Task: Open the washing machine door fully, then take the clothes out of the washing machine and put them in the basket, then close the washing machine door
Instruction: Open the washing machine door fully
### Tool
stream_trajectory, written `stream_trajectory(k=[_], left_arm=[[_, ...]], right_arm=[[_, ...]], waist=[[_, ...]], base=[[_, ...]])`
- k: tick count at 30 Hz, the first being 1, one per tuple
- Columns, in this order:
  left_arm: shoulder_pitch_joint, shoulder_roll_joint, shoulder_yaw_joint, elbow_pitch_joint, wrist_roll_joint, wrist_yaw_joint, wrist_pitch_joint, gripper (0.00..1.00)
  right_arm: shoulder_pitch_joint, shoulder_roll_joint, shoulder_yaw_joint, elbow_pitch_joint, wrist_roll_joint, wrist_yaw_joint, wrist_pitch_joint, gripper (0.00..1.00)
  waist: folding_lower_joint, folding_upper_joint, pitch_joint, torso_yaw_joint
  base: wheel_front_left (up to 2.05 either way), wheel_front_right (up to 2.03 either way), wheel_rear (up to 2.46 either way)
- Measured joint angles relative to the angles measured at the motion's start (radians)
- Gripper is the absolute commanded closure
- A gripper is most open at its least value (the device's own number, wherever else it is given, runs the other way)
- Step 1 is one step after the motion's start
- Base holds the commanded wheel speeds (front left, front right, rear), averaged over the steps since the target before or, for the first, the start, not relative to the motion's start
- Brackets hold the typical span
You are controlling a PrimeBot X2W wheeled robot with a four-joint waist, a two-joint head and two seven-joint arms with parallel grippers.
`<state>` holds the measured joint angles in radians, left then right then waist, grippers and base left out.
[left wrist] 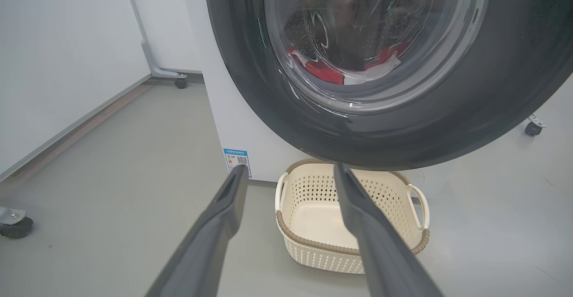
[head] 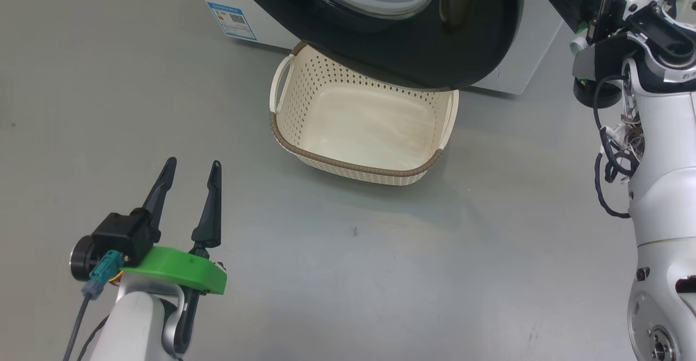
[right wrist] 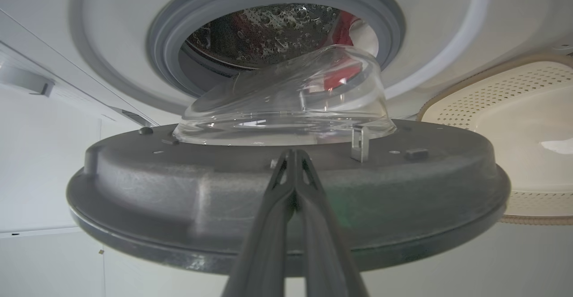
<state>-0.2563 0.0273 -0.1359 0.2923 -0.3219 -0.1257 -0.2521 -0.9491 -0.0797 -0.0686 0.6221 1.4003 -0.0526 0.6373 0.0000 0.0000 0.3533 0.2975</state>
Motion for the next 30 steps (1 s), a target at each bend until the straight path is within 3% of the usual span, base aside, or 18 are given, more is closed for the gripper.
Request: stream_trajectory(k=[7,11,23,30], left_arm=[[0.023,0.001,0.027,0.001,0.007,0.000,0.000,0.00],[0.042,0.004,0.041,0.001,0.008,0.000,0.000,0.00],[0.069,0.008,0.071,-0.002,0.018,0.000,0.000,0.00],[0.086,0.008,0.096,-0.004,0.032,0.000,0.000,0.00]], right_arm=[[0.074,-0.053,0.108,-0.073,-0.167,0.093,-0.072,1.00],[0.124,-0.110,0.185,-0.140,-0.321,0.161,-0.155,1.00],[0.317,-0.264,0.348,-0.355,-0.702,0.174,-0.443,1.00],[0.454,-0.264,0.391,-0.430,-0.792,0.174,-0.608,1.00]], waist=[[0.0000,0.0000,-0.032,-0.015],[0.0000,0.0000,-0.050,-0.032],[0.0000,0.0000,-0.091,-0.076],[0.0000,0.0000,-0.112,-0.099]], base=[[0.00,0.00,0.00],[0.00,0.00,0.00],[0.00,0.00,0.00],[0.00,0.00,0.00]])
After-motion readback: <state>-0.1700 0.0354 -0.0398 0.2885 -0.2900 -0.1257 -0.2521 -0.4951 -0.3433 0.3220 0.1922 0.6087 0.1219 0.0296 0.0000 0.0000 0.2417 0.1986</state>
